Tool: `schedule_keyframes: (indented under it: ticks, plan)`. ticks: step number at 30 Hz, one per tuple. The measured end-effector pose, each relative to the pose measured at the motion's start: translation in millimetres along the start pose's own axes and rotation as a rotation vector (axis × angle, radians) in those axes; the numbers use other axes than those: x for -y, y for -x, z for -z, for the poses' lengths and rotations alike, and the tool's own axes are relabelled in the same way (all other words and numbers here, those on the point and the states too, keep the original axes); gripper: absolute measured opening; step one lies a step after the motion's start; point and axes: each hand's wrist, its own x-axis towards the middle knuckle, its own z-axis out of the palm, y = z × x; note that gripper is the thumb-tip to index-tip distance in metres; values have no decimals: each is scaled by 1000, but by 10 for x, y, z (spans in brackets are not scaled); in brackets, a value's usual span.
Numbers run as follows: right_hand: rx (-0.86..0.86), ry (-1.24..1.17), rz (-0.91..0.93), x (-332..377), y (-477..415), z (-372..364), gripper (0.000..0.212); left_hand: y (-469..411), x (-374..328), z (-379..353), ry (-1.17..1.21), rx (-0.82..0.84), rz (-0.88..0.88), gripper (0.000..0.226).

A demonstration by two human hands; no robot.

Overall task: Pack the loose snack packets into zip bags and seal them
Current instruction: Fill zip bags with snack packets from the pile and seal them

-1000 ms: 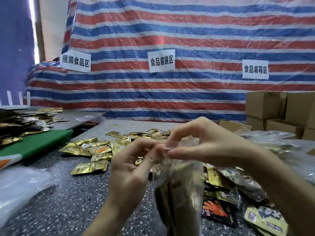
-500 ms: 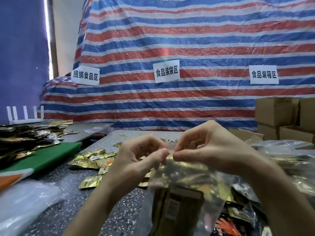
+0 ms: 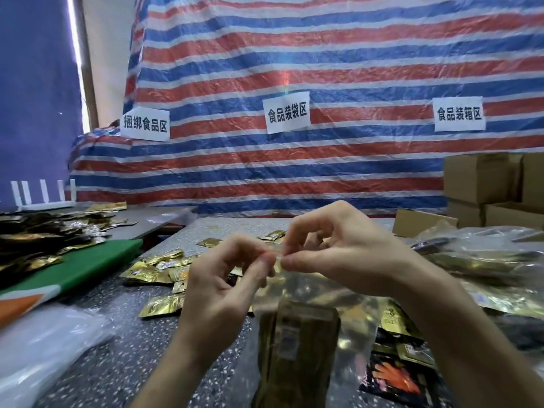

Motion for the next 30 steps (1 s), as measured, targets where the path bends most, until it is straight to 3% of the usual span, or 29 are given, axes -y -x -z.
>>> schedule_keyframes:
  ticks: [3, 7, 13, 30]
  plan:
    - [19, 11, 29, 34, 21, -13, 10, 40, -15, -20, 48, 13, 68, 16]
    - [-13, -4, 33, 35, 39, -26, 9, 56, -4, -24, 34, 32, 32, 12]
    - [-7, 54, -23, -13, 82, 46, 6, 77, 60, 12, 78, -94, 22, 13]
    - [89, 23, -90, -62, 148, 153, 8, 84, 40, -10, 85, 1, 64, 15]
